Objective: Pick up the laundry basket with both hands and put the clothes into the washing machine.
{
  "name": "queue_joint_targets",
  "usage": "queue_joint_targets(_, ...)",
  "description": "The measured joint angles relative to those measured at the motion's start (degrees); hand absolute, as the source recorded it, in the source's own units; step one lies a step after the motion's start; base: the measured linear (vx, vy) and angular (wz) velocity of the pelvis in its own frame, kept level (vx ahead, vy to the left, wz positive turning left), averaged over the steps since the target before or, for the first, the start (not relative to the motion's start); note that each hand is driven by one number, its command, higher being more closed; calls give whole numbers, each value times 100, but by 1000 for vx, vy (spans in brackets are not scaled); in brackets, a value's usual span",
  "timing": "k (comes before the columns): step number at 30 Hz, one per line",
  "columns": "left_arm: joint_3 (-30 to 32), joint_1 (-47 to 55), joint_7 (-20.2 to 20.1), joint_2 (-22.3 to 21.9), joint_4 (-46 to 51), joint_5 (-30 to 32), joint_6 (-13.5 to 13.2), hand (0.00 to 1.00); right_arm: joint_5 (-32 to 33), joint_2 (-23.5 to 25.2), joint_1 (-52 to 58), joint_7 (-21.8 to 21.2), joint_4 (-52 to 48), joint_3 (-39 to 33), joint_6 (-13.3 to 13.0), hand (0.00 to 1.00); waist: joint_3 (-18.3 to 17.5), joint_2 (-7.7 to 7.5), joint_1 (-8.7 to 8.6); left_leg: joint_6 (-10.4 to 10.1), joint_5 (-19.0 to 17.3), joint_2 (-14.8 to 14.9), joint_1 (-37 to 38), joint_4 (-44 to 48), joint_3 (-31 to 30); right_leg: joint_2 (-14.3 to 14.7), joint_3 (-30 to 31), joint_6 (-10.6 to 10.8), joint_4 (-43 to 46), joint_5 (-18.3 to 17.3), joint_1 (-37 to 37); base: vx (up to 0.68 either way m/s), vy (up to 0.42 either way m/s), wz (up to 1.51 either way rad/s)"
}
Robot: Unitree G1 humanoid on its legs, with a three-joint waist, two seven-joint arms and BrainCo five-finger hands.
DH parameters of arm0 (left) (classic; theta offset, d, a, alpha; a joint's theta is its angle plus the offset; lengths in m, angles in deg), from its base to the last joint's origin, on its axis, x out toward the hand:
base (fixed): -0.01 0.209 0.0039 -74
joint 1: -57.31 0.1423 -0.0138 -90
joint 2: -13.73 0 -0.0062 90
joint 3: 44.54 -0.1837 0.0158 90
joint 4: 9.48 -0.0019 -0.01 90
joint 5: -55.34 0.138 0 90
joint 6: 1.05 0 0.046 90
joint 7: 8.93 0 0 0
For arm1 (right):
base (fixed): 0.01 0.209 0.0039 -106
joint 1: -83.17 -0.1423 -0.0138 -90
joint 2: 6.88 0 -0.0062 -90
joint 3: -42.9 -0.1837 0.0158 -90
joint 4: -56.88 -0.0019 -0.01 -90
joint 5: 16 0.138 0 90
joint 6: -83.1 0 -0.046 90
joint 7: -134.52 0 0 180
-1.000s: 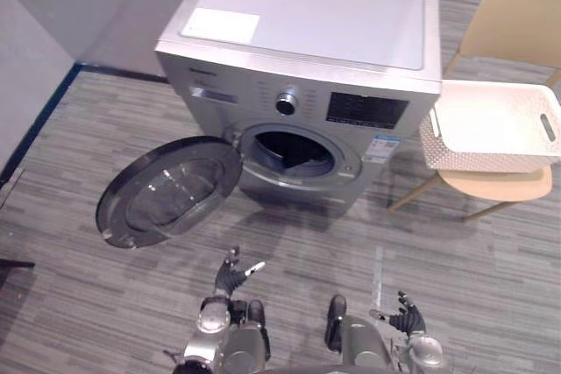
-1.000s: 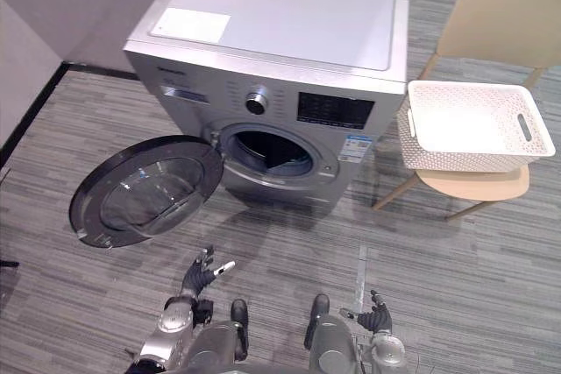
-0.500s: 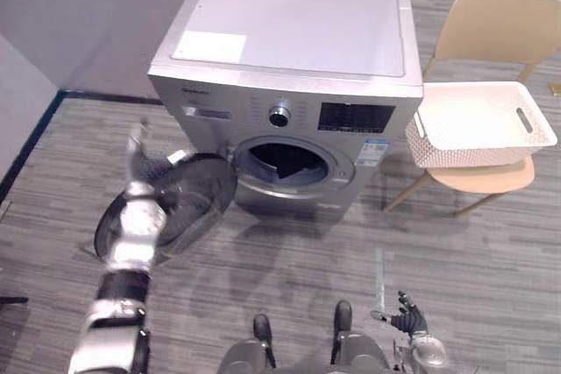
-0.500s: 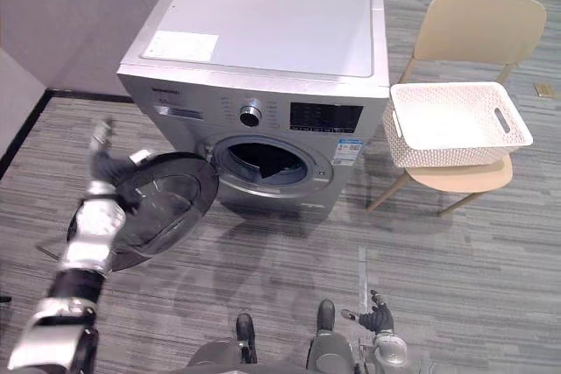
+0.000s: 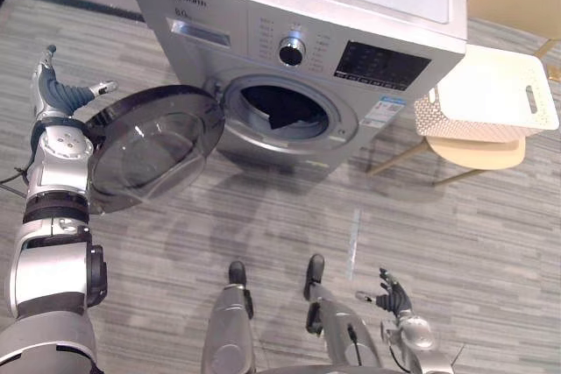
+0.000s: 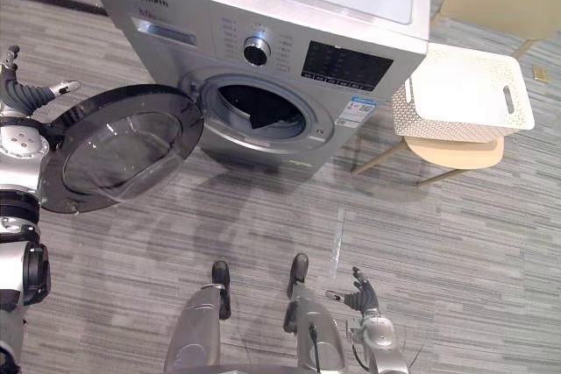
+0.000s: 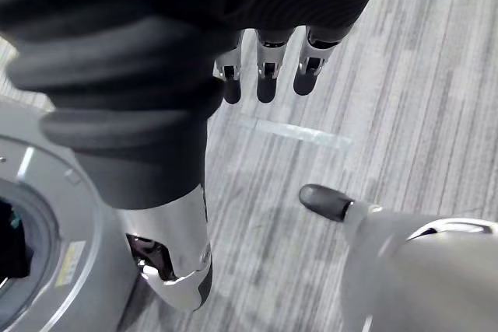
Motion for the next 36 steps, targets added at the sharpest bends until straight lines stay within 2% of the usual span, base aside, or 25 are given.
queue_joint_targets(1, 198, -3, -70, 8, -80, -7, 36, 0, 84, 4, -13, 0, -145, -7, -23, 0, 19, -15, 66, -17, -20, 75, -96, 87, 19, 56, 1, -18, -6, 13, -71, -50, -63, -20)
queue_joint_targets(5, 1006, 28, -339, -27, -529, -7, 151, 0, 127, 7, -61, -2, -387, -22, -95, 0, 140, -96, 139, -50, -45, 247, -211, 183, 46, 208, 40, -45, -49, 32, -151, -12, -80, -15)
queue_joint_targets(6, 1384, 110, -400, -67, -574, 0, 147, 0, 149, 7, -55, -2, -399, -52, -94, 0, 151, -104, 177, -83, -66, 295, -226, 197, 52, 250, 45, -50, -91, 35, -151, 24, -64, -9)
queue_joint_targets(9, 1821, 284, -566, -160, -504, -9, 39, 0, 147, 9, -52, -20, -463, -69, -94, 0, 151, -103, 251, -106, -69, 329, -206, 147, 52, 293, 76, -65, -133, 38, -150, 45, -48, -7)
queue_joint_targets(13, 1965, 565, -571, -409, -270, -47, -42, 0, 137, 8, -53, -21, -507, -71, -104, 0, 151, -104, 272, -139, -45, 304, -97, 35, 60, 285, 77, -80, -132, 20, -95, 37, -18, 2)
queue_joint_targets(17, 1801, 1099, -332, -942, 252, -247, -104, 0, 21, -1, -47, -11, -448, -71, -108, 0, 148, -91, 273, -147, 107, 132, 190, -313, 74, 147, -2, -49, -122, -48, 72, 30, 9, 18)
queue_joint_targets(20, 1088, 2015, -101, -1534, 1138, -409, -157, 0, -140, -40, -85, 10, -142, -76, -131, 0, 73, 14, 272, -81, 261, -85, 425, -594, 15, -30, -73, 51, 0, -156, 167, 21, 48, 27)
queue_joint_targets(23, 42, 3335, -57, -2312, 2188, -733, -114, 0, -278, -159, -183, 11, 354, -76, -100, 0, -158, 274, 268, 71, 392, -392, 573, -886, -21, -267, -125, 162, 101, -216, 191, 4, 99, 27)
queue_joint_targets(25, -599, 3843, -111, -2677, 2501, -874, -25, 0, -370, -175, -318, 7, 563, -70, -61, 0, -244, 363, 263, 123, 427, -527, 681, -980, -12, -397, -116, 243, 96, -198, 257, -18, 114, 12)
queue_joint_targets(29, -2086, 4133, -551, -3238, 2936, -1034, 104, 0, -392, -139, -517, 2, 617, -32, 25, 0, -459, 350, 222, 188, 453, -723, 858, -1163, 138, -579, 56, 369, 64, -122, 313, -53, 115, -6)
queue_joint_targets(30, -2270, 4126, -663, -3280, 2962, -1099, 106, 0, -414, -139, -539, 1, 616, -8, 42, 0, -487, 349, 206, 192, 444, -736, 894, -1181, 160, -592, 115, 386, 58, -110, 314, -51, 92, -28)
queue_joint_targets(31, -2562, 4108, -835, -3327, 3002, -1196, 106, 0, -428, -139, -543, -1, 595, 52, 46, 0, -538, 347, 161, 199, 439, -758, 947, -1216, 232, -606, 210, 415, 37, -92, 316, -30, 73, -36)
queue_joint_targets(32, -2928, 4085, -1025, -3386, 3066, -1320, 101, 0, -431, -139, -553, -6, 566, 168, 54, 0, -624, 359, 33, 209, 434, -787, 1011, -1271, 313, -616, 331, 442, -1, -80, 317, -20, 74, -41)
queue_joint_targets(34, -3285, 3838, -1242, -3623, 2999, -1665, 101, 0, -430, -139, -609, -18, 564, 278, 71, 0, -665, 371, -153, 226, 419, -801, 1147, -1347, 513, -612, 545, 447, -42, -69, 303, -4, 46, -55)
queue_joint_targets(36, -3294, 3319, -1243, -3943, 2671, -1867, 92, 0, -429, -159, -687, -18, 564, 290, 119, 0, -667, 396, -348, 242, 400, -789, 1169, -1368, 692, -585, 716, 450, -140, -3, 248, -1, 9, -49)
